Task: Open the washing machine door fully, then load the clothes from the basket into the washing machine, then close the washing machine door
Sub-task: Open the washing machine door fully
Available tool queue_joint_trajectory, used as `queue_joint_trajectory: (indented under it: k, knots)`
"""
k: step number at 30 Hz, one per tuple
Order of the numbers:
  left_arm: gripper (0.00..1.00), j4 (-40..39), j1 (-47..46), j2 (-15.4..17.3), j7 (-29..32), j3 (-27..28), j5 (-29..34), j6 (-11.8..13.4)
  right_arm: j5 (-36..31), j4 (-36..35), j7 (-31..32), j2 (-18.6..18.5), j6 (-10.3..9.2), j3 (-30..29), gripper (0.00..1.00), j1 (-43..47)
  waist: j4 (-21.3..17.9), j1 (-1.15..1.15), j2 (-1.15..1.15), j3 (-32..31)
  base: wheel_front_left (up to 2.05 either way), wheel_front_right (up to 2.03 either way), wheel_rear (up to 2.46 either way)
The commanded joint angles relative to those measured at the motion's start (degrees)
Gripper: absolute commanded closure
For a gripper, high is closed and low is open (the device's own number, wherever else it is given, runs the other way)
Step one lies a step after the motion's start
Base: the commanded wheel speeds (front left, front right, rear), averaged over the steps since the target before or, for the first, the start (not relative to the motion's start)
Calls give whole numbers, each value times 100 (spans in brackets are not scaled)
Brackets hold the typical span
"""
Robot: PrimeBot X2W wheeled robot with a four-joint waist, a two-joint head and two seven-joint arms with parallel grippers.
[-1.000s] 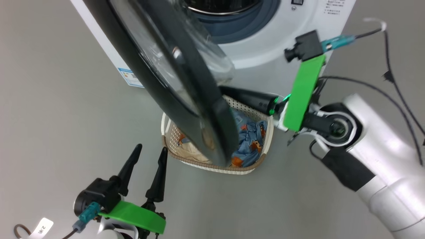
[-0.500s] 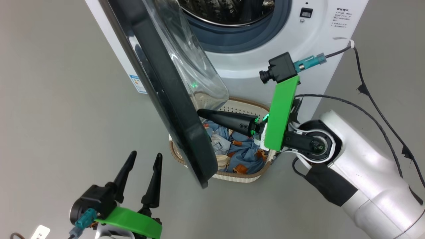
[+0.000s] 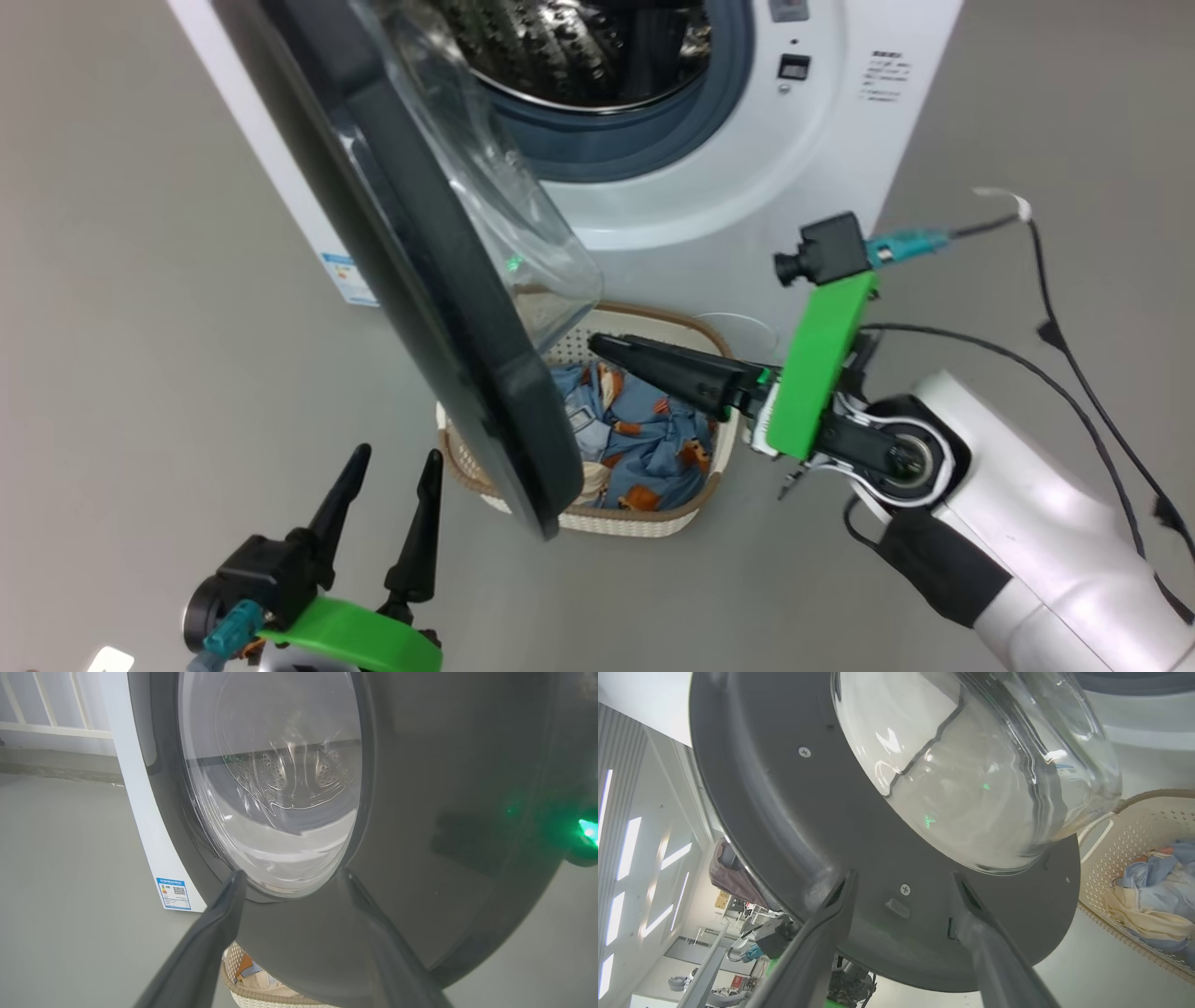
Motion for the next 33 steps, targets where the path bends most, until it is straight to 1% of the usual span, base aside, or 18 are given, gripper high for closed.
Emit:
queue_joint_trajectory:
  k: [1, 5, 9, 13, 20, 28, 33]
  knots:
    - [0, -85, -54, 141, -37, 203, 38, -9, -18, -99, -120, 16, 40, -46, 0, 184, -158, 0, 0, -124, 0, 0, 0]
    - [0, -67, -17, 192, -37, 250, 27, -9, 12, -71, -277, -77, 40, -104, 0, 407, -281, 0, 0, -196, 0, 0, 0]
    - [0, -71, 55, 246, -37, 324, 21, -9, -19, -84, -542, -258, 40, -166, 0, 765, -424, 0, 0, -279, 0, 0, 0]
    - [0, -96, 148, 299, -37, 393, 21, -9, -85, -118, -841, -465, 40, -221, 0, 1131, -560, 0, 0, -345, 0, 0, 0]
    - [0, -132, 264, 358, -37, 484, 17, -9, -285, -81, -1269, -856, 40, -148, 0, 1695, -759, 0, 0, -394, 0, 0, 0]
    - [0, -124, 337, 379, -37, 563, 9, -9, -359, 56, -1822, -1209, 40, -174, 0, 2163, -913, 0, 0, -454, 0, 0, 0]
    - [0, -113, 411, 358, -37, 607, 16, -9, -462, 150, -2327, -1424, 40, -252, 0, 2394, -963, 0, 0, -521, 0, 0, 0]
